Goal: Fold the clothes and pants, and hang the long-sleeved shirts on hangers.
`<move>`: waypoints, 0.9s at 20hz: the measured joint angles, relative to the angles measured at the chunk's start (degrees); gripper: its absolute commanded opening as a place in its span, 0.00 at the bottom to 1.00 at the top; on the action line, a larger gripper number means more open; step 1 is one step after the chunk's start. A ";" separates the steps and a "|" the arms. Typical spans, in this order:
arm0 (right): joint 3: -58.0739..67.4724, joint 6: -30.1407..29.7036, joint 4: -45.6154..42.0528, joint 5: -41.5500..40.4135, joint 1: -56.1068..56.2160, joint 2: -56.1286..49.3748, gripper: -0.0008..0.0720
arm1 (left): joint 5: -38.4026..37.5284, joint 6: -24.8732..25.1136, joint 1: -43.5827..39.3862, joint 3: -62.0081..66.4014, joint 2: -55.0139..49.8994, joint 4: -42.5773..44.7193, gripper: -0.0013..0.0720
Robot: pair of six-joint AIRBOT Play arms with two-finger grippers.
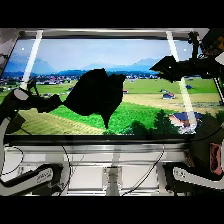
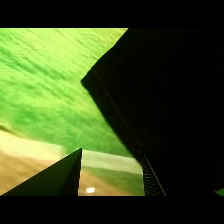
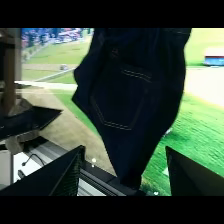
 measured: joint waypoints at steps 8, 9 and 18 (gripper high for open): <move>0.00 0.68 0.50 -0.31 0.00 -0.13 0.77 | 6.21 -0.11 0.26 -0.15 -7.76 -10.03 0.55; 0.00 0.68 0.55 -0.31 0.00 -0.13 0.77 | 6.67 -0.11 0.26 -0.15 -8.26 -10.34 0.55; 0.00 0.74 0.63 -0.09 0.04 -0.13 0.75 | 13.00 -0.07 0.22 -0.15 -10.32 -11.58 0.03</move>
